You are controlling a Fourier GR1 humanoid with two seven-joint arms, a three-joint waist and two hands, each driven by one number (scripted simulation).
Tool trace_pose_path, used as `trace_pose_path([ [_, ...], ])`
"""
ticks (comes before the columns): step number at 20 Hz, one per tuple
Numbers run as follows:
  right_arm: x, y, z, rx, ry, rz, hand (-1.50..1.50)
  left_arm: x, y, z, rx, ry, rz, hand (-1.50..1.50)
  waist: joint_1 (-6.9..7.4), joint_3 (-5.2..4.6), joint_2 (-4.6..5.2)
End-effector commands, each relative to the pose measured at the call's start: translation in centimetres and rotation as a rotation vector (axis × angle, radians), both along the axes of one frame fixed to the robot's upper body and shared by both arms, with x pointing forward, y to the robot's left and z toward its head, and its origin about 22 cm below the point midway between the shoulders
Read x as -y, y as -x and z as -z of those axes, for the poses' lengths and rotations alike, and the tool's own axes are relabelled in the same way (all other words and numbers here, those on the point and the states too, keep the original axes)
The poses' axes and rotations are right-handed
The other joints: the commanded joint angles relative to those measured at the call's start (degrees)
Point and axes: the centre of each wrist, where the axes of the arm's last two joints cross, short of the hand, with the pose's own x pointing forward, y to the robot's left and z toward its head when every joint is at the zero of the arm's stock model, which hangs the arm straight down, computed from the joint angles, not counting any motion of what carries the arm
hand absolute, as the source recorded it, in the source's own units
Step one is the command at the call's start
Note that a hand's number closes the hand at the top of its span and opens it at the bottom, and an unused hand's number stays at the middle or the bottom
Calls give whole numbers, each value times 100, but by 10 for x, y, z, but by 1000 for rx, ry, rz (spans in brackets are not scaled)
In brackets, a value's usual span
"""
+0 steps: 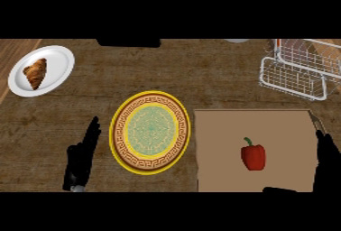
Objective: Pick the bell pepper from the tray and place it in the tiered basket
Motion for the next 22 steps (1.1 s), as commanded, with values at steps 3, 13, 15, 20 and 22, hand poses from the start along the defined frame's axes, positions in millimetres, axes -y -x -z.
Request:
trace_pose_path([
  [3, -28, -15, 5, -233, 57, 119, -150, -2, 3, -2, 8, 1, -11, 0, -79, 8, -27],
  [13, -63, -65, 22, -282, 16, 96, -150, -15, 5, 3, 8, -4, -24, 0, -135, 19, -34],
  [15, -68, -72, 13, -322, 13, 110, -150, -5, 3, -1, -9, -10, -19, 0, -128, 17, -34],
  [20, -72, -75, 20, -439, 18, 129, -150, 4, -5, 2, -3, -7, -23, 0, -185, 12, -36],
  [22, -60, -73, 30, -461, 10, 137, -150, 0, -5, -4, 0, -1, -33, 0, -192, 18, -40],
])
